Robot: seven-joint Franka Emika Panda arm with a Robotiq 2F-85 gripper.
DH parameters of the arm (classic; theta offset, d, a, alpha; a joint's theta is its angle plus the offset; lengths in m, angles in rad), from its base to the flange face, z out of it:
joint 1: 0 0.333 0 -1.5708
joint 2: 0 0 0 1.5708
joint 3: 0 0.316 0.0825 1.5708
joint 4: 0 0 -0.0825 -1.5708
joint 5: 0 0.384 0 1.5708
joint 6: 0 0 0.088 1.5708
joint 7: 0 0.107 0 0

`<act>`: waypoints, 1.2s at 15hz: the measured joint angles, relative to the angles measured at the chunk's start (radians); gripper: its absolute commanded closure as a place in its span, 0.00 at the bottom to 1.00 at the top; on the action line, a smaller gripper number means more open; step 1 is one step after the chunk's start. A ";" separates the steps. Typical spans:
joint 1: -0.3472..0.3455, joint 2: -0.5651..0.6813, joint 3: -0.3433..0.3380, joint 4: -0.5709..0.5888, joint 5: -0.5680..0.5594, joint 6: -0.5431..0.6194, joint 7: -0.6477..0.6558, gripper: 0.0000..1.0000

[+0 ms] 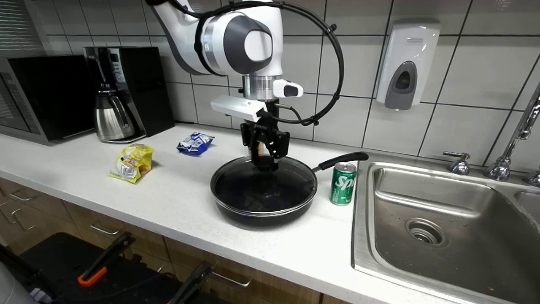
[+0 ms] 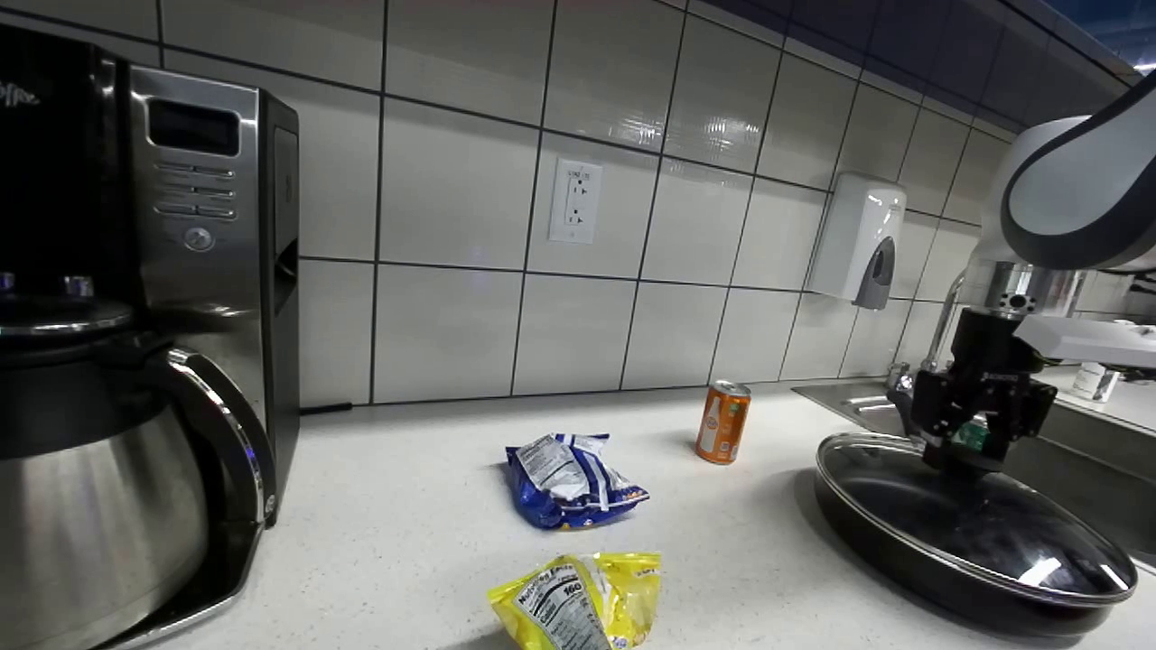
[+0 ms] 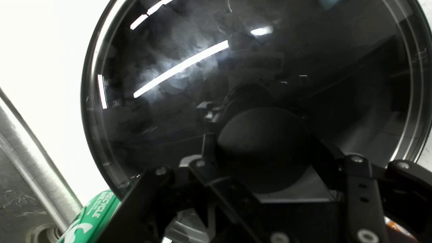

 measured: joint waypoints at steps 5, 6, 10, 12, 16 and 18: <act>0.000 -0.003 0.000 0.000 -0.001 -0.008 -0.001 0.61; 0.001 -0.010 0.003 0.000 -0.001 -0.020 -0.001 0.61; 0.017 -0.095 0.035 -0.001 0.000 -0.152 -0.014 0.61; 0.036 -0.153 0.057 -0.001 0.000 -0.238 -0.018 0.61; 0.078 -0.235 0.103 0.002 0.006 -0.352 -0.019 0.61; 0.099 -0.244 0.122 0.009 0.016 -0.375 -0.020 0.61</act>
